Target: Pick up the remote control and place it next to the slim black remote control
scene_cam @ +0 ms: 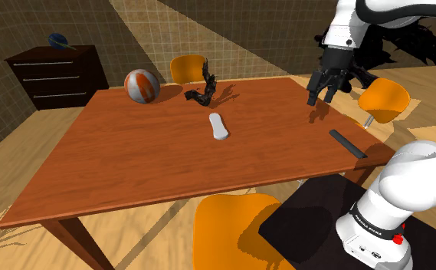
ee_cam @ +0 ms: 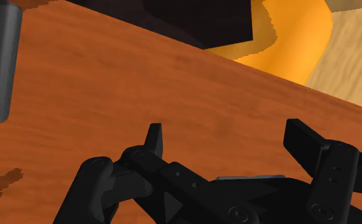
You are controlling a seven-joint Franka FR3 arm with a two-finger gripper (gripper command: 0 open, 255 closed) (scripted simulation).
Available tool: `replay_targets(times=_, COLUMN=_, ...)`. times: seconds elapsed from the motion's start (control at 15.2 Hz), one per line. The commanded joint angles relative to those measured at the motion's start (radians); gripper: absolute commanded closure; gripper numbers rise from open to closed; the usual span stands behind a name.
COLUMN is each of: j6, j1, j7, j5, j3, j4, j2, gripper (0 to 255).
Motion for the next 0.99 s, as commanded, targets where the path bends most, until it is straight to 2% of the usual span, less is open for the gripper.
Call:
replay_targets(times=0.0, j6=0.000, j1=0.000, j7=0.000, j5=0.000, j3=0.000, j4=0.000, j2=0.000, gripper=0)
replay_targets(times=0.46, j6=0.209, j1=0.009, j7=0.092, j5=0.031, j3=0.079, j4=0.033, j2=0.223, gripper=0)
replay_targets(times=0.92, j6=0.377, j1=0.008, j7=0.190, j5=0.026, j3=0.144, j4=0.137, j2=0.479, gripper=0)
